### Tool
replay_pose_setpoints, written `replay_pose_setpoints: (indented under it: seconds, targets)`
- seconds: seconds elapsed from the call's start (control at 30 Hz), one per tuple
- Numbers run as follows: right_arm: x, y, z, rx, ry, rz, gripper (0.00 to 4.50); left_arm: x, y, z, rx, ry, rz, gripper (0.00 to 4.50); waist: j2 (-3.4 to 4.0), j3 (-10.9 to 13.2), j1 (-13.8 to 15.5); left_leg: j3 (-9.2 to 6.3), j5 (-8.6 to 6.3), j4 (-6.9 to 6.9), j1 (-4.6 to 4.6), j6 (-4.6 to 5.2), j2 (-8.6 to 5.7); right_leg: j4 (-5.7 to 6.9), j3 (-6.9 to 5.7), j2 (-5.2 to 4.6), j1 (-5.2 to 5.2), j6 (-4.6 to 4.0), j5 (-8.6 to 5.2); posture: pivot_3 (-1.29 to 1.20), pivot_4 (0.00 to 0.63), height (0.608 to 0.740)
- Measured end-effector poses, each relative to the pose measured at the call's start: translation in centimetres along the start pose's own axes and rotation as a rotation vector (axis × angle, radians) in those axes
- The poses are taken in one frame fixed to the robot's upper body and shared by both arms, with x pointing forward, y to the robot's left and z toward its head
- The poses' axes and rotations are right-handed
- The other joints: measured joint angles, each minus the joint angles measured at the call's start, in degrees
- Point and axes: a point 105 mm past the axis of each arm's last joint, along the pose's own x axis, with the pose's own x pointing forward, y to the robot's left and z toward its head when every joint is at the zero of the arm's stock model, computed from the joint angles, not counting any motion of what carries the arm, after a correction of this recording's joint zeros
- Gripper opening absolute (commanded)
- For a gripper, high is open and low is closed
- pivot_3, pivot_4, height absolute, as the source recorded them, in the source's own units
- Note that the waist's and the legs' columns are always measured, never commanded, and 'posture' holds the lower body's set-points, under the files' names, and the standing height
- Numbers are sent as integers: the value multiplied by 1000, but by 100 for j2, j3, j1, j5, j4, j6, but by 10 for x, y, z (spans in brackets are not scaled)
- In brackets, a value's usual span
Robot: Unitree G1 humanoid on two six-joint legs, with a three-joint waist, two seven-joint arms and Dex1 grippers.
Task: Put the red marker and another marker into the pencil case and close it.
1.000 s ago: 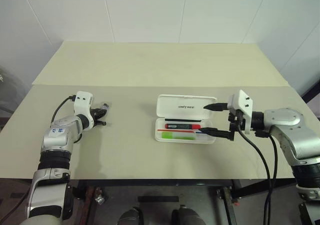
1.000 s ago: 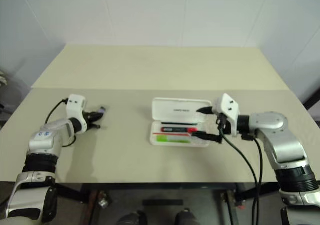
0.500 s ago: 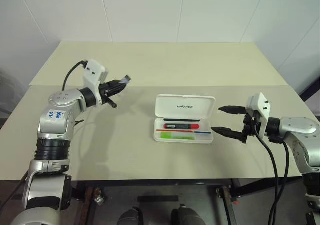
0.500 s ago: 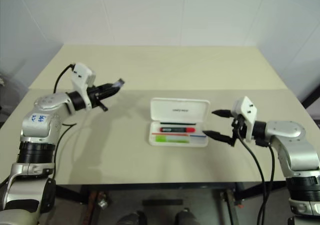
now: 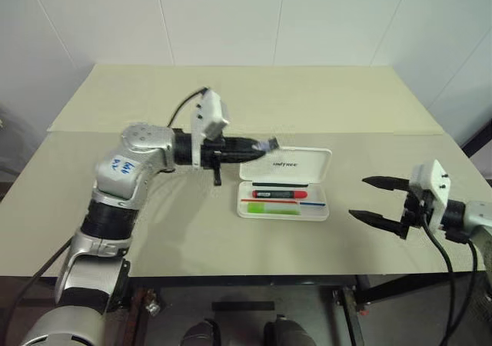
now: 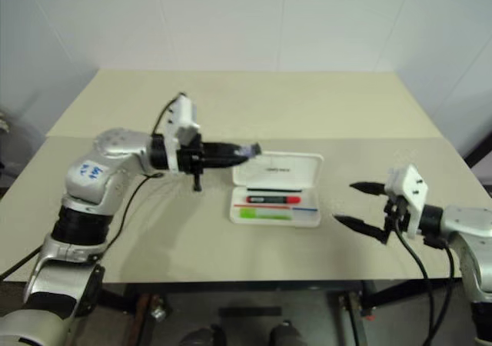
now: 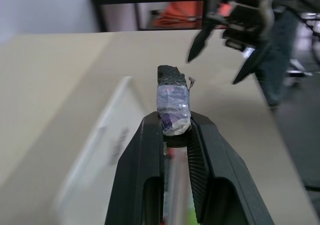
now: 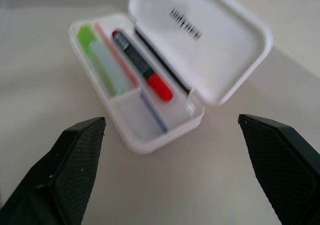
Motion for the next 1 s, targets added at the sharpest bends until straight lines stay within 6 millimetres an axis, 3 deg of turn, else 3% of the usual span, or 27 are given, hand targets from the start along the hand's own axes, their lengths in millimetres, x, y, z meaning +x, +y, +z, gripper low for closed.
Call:
replay_pose_setpoints:
  seconds: [0.23,0.5,0.77,1.0]
  targets:
    - [-14,1,1,34,-21,2,4500,30,-22,-5,38,-8,-153,313,1,0,-9,0,1,9,6,-1,3,7,12,5,3,2,1,0,150,740]
    - [-19,-7,3,32,-31,-67,4500,62,-30,-41,-4,135,-186,313,0,0,1,-7,-7,29,2,12,1,3,11,0,12,5,3,0,150,740]
    - [-15,-2,-2,50,-38,-106,4500,88,-26,-64,-30,237,-171,313,0,0,5,-9,-10,35,0,16,-1,2,11,-2,14,6,3,0,150,740]
    - [-21,0,-2,67,-55,-116,4500,101,-19,-71,-17,282,-150,313,0,0,6,-10,-12,37,-2,20,-1,0,11,-3,14,7,3,0,150,740]
